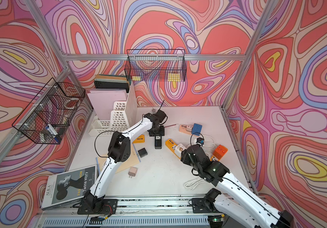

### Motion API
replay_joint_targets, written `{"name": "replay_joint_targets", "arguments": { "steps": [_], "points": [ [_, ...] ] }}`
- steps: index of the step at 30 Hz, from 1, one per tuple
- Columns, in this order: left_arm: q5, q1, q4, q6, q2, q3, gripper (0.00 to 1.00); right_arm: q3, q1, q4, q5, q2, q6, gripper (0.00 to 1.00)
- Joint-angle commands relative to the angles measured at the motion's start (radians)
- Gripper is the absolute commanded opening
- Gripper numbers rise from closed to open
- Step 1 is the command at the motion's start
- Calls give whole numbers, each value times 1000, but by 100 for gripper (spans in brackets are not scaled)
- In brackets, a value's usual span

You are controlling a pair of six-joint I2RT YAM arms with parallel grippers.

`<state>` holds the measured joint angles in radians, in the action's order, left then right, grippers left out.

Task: Pull the plug off the socket
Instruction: Move the socket to the center of the board.

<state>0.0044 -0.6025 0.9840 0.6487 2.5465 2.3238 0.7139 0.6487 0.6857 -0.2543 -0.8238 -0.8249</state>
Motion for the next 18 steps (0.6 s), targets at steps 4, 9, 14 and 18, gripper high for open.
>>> {"name": "replay_joint_targets", "arguments": {
  "steps": [4, 9, 14, 18],
  "points": [
    [41, 0, -9, -80, -221, -129, 72, 149, -22, 79, 57, -170, 175, 70],
    [50, -24, -226, -79, -584, -534, 71, 225, -109, 69, 170, -318, 304, 76],
    [55, -48, -428, -35, -956, -986, 70, 301, -177, 29, 250, -453, 478, 78],
    [36, -48, -580, 67, -1228, -1325, 70, 354, -181, 23, 243, -579, 665, 80]
  ]
}}
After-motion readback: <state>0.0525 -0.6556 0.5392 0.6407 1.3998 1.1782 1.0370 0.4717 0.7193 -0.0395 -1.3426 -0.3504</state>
